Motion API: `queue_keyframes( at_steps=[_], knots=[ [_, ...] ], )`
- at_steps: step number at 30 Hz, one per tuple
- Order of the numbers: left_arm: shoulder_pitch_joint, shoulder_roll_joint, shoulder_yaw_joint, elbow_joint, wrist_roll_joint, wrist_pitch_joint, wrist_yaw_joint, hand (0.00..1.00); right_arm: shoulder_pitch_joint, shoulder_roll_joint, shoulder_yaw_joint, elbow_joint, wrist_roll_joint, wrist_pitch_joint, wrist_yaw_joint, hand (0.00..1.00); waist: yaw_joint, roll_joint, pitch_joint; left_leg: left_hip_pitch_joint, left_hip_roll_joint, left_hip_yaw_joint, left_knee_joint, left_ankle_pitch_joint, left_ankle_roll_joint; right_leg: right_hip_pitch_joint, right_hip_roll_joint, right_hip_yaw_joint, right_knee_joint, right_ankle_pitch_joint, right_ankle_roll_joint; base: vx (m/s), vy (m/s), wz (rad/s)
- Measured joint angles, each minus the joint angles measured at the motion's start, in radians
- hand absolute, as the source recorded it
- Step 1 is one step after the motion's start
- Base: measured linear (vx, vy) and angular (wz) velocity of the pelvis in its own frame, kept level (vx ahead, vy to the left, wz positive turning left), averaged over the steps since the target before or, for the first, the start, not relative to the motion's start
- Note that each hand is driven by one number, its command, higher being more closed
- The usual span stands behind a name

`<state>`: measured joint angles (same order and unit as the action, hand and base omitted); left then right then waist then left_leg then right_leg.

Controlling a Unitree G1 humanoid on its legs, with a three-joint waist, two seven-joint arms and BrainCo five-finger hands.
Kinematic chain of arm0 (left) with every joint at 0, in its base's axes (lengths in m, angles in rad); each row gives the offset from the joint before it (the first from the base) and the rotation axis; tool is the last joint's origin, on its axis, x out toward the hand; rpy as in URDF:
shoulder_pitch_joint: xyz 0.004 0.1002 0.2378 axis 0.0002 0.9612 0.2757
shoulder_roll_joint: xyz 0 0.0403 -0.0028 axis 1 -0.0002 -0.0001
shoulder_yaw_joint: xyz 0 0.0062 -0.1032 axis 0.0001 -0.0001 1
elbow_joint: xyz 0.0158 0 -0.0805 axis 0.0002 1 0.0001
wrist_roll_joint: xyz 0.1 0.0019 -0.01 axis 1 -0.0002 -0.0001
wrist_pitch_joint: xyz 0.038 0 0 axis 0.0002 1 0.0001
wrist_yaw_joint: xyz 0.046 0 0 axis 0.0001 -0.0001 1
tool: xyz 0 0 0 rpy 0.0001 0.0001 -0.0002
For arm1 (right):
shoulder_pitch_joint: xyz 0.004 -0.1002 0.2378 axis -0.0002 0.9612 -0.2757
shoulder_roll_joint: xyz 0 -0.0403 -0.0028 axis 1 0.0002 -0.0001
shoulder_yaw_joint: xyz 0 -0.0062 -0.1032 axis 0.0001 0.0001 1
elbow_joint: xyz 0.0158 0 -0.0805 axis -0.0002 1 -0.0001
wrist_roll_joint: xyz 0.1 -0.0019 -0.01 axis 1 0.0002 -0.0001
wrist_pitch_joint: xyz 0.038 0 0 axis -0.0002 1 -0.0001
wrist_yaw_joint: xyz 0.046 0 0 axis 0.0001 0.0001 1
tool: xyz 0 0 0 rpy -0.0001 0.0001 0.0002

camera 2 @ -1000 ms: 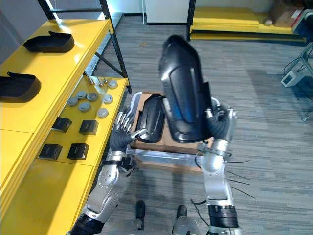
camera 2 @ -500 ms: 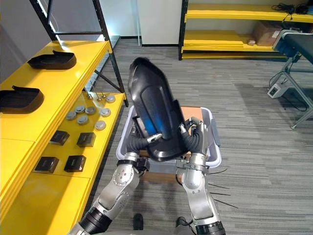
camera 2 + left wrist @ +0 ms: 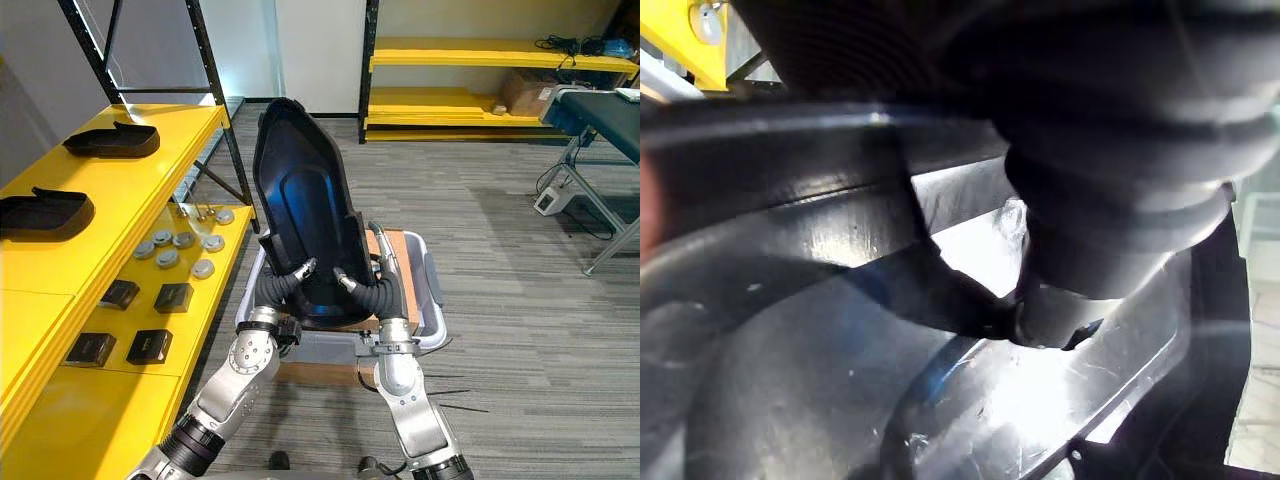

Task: Walk over and take plastic housings, then place them on the shelf

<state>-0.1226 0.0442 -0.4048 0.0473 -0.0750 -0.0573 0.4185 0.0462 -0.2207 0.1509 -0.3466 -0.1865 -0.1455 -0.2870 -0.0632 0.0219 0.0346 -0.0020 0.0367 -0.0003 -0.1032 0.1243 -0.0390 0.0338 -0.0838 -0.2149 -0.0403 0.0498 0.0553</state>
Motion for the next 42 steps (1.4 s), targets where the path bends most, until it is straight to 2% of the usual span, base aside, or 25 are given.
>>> queue_keyframes(
  at_steps=[4, 10, 12, 15, 18, 20, 22, 24, 28, 31, 33, 34, 35, 36, 37, 38, 39, 40, 41, 42],
  knots=[
    [0.075, 0.0, 0.075, 0.0, 0.077, 0.011, -0.003, 1.0, -0.06, -0.038, -0.179, -0.086, 0.073, -0.075, 0.009, 0.0, -0.004, -0.001, -0.002, 0.002, 0.0, 0.003, 0.0, 0.0, 0.0, 0.0, 0.001, 0.003, 0.0, 0.0, 0.0, 0.0, 0.0, 0.0],
    [0.187, -0.006, 0.169, -0.045, 0.109, 0.012, -0.006, 1.0, -0.077, -0.019, -0.465, -0.067, 0.241, -0.132, -0.017, 0.0, -0.007, -0.002, -0.008, -0.001, 0.0, 0.004, 0.0, 0.0, 0.0, -0.002, 0.001, 0.004, -0.003, -0.001, 0.0, 0.0, 0.0, 0.0],
    [0.211, -0.008, 0.197, -0.071, 0.109, 0.012, -0.008, 1.0, -0.069, -0.019, -0.544, -0.001, 0.258, -0.134, -0.051, 0.0, -0.008, -0.001, -0.008, -0.001, 0.0, 0.004, 0.0, 0.0, 0.0, -0.003, 0.001, 0.004, -0.005, -0.001, 0.0, 0.0, 0.0, 0.0],
    [0.267, -0.015, 0.244, -0.139, 0.116, 0.01, -0.011, 1.0, 0.015, -0.02, -0.643, 0.218, 0.279, -0.129, -0.08, 0.0, -0.01, -0.003, -0.011, -0.004, -0.001, 0.002, 0.0, -0.004, 0.005, -0.004, 0.0, 0.002, -0.007, -0.001, 0.0, 0.0, 0.0, 0.01],
    [0.322, -0.022, 0.28, -0.18, 0.115, 0.001, -0.026, 1.0, 0.101, -0.011, -0.705, 0.5, 0.356, -0.065, -0.077, 0.0, -0.012, 0.008, -0.018, -0.013, -0.002, -0.007, 0.0, -0.007, 0.008, -0.006, -0.004, -0.004, -0.013, -0.002, 0.002, 0.0, 0.0, 0.05],
    [0.351, -0.019, 0.287, -0.197, 0.112, 0.0, -0.028, 1.0, 0.133, -0.009, -0.711, 0.699, 0.376, -0.045, -0.064, 0.0, -0.011, 0.01, -0.019, -0.014, -0.002, -0.011, 0.0, -0.013, 0.005, -0.005, -0.004, -0.004, -0.014, -0.002, 0.003, 0.0, 0.0, 0.05],
    [0.379, -0.018, 0.295, -0.212, 0.103, -0.021, -0.049, 1.0, 0.165, 0.013, -0.715, 0.935, 0.388, -0.011, -0.008, 0.0, -0.009, 0.012, -0.019, -0.019, -0.002, -0.021, 0.0, -0.013, 0.005, -0.003, -0.004, -0.014, -0.013, -0.005, 0.005, 0.0, -0.009, 0.11],
    [0.403, -0.021, 0.297, -0.231, 0.083, -0.029, -0.069, 1.0, 0.191, 0.051, -0.709, 1.074, 0.401, 0.002, 0.038, 0.0, -0.007, 0.015, -0.018, -0.02, -0.001, -0.026, 0.0, -0.016, 0.009, 0.003, -0.003, -0.019, -0.008, -0.01, 0.007, -0.01, -0.016, 0.09],
    [0.447, -0.021, 0.297, -0.271, 0.064, -0.046, -0.09, 1.0, 0.235, 0.12, -0.676, 1.202, 0.409, 0.032, 0.102, 0.0, -0.003, 0.01, -0.015, -0.001, -0.003, -0.044, 0.0, -0.021, 0.013, 0.017, -0.009, -0.042, 0.033, -0.045, 0.011, 0.0, -0.017, 0.19],
    [0.475, -0.025, 0.295, -0.296, 0.045, -0.051, -0.099, 1.0, 0.243, 0.163, -0.6, 1.207, 0.411, 0.044, 0.13, 0.0, 0.007, 0.003, -0.007, -0.004, -0.009, -0.071, 0.003, -0.026, 0.009, 0.015, -0.021, -0.083, 0.082, -0.079, 0.02, 0.0, -0.007, 0.43],
    [0.473, -0.036, 0.282, -0.31, 0.04, -0.051, -0.115, 1.0, 0.241, 0.182, -0.547, 1.202, 0.41, 0.044, 0.137, 0.0, 0.02, -0.006, 0.014, -0.049, -0.038, -0.14, 0.062, -0.034, 0.012, 0.012, -0.045, -0.158, 0.143, -0.113, 0.028, -0.03, 0.003, 1.23],
    [0.472, -0.044, 0.268, -0.335, 0.037, -0.051, -0.115, 1.0, 0.238, 0.192, -0.525, 1.189, 0.41, 0.043, 0.137, 0.0, 0.021, -0.011, 0.032, -0.091, -0.053, -0.164, 0.096, -0.049, 0.031, 0.009, -0.072, -0.243, 0.188, -0.136, 0.027, -0.04, 0.023, 2.16],
    [0.468, -0.049, 0.258, -0.35, 0.036, -0.051, -0.114, 1.0, 0.233, 0.205, -0.526, 1.172, 0.41, 0.041, 0.137, 0.0, 0.021, -0.022, 0.038, -0.128, -0.057, -0.111, 0.103, -0.089, 0.088, 0.014, -0.114, -0.339, 0.193, -0.143, 0.031, -0.05, 0.059, 2.3],
    [0.462, -0.052, 0.258, -0.354, 0.036, -0.053, -0.114, 1.0, 0.231, 0.207, -0.526, 1.173, 0.41, 0.038, 0.137, 0.0, 0.019, -0.031, 0.044, -0.145, -0.05, -0.044, 0.136, -0.093, 0.094, 0.015, -0.134, -0.379, 0.197, -0.149, 0.032, -0.03, 0.073, 2.18],
    [0.455, -0.068, 0.258, -0.354, 0.036, -0.064, -0.112, 1.0, 0.202, 0.196, -0.524, 1.176, 0.409, 0.037, 0.137, 0.0, 0.027, -0.024, 0.054, -0.192, -0.007, 0.156, 0.234, -0.111, 0.119, 0.027, -0.161, -0.452, 0.218, -0.157, 0.037, 0.01, 0.098, 1.88],
    [0.455, -0.081, 0.258, -0.352, 0.027, -0.067, -0.11, 1.0, 0.175, 0.178, -0.523, 1.175, 0.41, 0.035, 0.137, 0.0, 0.024, -0.006, 0.063, -0.193, 0.058, 0.35, 0.295, -0.134, 0.15, 0.05, -0.17, -0.518, 0.239, -0.167, 0.05, 0.04, 0.089, 1.71],
    [0.452, -0.079, 0.258, -0.347, 0.025, -0.067, -0.11, 1.0, 0.165, 0.173, -0.52, 1.178, 0.41, 0.035, 0.137, 0.0, 0.02, -0.006, 0.064, -0.189, 0.075, 0.402, 0.298, -0.143, 0.118, 0.06, -0.181, -0.544, 0.253, -0.174, 0.06, 0.09, 0.11, 1.49],
    [0.449, -0.074, 0.258, -0.34, 0.015, -0.068, -0.111, 1.0, 0.146, 0.166, -0.51, 1.178, 0.409, 0.035, 0.138, 0.0, 0.023, -0.011, 0.067, -0.177, 0.073, 0.462, 0.293, -0.143, 0.119, 0.08, -0.204, -0.58, 0.264, -0.173, 0.065, 0.1, 0.115, 0.96],
    [0.447, -0.07, 0.258, -0.34, 0.001, -0.072, -0.11, 1.0, 0.127, 0.161, -0.504, 1.18, 0.408, 0.034, 0.138, 0.0, 0.029, -0.01, 0.066, -0.179, 0.054, 0.454, 0.292, -0.143, 0.116, 0.086, -0.216, -0.589, 0.26, -0.172, 0.076, 0.1, 0.137, 0.84],
    [0.44, -0.063, 0.257, -0.334, -0.005, -0.078, -0.111, 1.0, 0.103, 0.16, -0.492, 1.187, 0.402, 0.036, 0.141, 0.0, 0.028, -0.018, 0.067, -0.188, 0.029, 0.429, 0.295, -0.162, 0.112, 0.097, -0.225, -0.604, 0.249, -0.175, 0.097, 0.09, 0.16, 0.64]
  ],
)
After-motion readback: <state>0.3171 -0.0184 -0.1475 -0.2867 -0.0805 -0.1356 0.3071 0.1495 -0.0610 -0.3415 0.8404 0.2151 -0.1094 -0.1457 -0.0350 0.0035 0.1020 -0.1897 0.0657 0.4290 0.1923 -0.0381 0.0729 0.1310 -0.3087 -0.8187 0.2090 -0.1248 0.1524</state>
